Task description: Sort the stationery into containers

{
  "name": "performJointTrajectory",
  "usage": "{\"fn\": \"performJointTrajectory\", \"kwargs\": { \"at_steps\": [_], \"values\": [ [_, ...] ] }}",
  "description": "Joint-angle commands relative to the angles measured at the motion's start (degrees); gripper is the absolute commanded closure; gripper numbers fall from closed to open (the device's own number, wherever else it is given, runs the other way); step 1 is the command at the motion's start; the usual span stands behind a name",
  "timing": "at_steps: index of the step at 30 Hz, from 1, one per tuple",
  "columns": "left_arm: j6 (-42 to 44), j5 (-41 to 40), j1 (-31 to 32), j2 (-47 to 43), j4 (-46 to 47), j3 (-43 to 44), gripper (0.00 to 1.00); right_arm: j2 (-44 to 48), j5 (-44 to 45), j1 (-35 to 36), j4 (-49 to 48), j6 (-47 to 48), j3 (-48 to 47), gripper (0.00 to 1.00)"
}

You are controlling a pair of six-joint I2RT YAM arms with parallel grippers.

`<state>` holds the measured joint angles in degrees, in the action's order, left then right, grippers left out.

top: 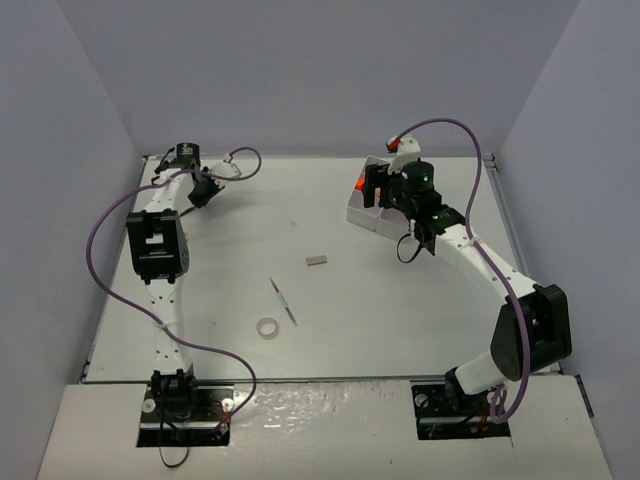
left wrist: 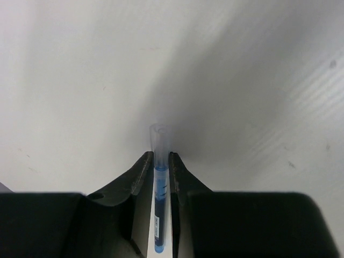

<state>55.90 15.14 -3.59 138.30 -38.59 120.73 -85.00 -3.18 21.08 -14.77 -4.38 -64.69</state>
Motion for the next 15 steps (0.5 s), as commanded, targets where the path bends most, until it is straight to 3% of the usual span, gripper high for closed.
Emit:
{"fn": "performJointTrajectory", "kwargs": {
  "at_steps": [1, 9, 13, 15],
  "values": [
    [-21.4, -0.4, 0.3, -6.3, 8.4, 5.7, 1.0, 2.5, -1.0, -0.4, -2.7, -1.3, -0.8, 0.29],
    [-44.7, 8.8, 0.1, -16.6, 14.1, 7.8, 1.0, 2.4, -10.3, -0.6, -3.5, -2.7, -3.1, 0.29],
    [-61.3, 14.0, -0.6, -23.4, 18.4, 4.3, 1.0, 0.7, -13.8, 1.9, -6.5, -2.8, -6.4, 0.3],
    [-73.6, 18.5, -1.2, -26.2, 23.0, 0.9, 1.0, -1.8, -14.2, 5.3, -7.7, -2.5, -9.8, 0.3]
  ]
}}
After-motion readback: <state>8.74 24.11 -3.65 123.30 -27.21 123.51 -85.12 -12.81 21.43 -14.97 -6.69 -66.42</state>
